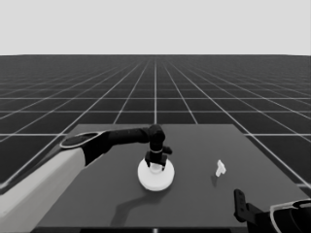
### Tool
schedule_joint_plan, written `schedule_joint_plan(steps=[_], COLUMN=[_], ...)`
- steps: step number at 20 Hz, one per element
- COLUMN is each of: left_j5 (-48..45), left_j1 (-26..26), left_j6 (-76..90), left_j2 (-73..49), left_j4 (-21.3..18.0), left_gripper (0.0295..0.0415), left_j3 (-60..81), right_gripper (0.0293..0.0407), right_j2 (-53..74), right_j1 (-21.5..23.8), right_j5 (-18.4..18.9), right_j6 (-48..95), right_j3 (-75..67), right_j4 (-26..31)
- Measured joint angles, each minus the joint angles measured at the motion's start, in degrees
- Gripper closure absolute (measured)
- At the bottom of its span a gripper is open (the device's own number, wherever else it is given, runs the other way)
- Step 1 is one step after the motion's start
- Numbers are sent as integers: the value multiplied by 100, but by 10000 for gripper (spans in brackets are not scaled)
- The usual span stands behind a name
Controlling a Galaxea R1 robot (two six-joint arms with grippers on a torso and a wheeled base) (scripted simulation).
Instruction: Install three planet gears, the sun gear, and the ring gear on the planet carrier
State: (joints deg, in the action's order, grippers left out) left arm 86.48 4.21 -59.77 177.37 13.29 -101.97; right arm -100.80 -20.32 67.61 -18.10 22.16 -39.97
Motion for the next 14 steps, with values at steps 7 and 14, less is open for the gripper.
schedule_joint_plan(steps=[7,14], left_j5=[-1,-1], left_j1=[4,8], left_j6=[350,700], left_j2=[1,0], left_j4=[-1,-1], left_gripper=[362,362], left_j3=[0,0], right_gripper=[315,315], right_j2=[0,0], right_j1=[0,0], right_j5=[0,0], right_j6=[0,0], right_j3=[0,0], right_j4=[0,0])
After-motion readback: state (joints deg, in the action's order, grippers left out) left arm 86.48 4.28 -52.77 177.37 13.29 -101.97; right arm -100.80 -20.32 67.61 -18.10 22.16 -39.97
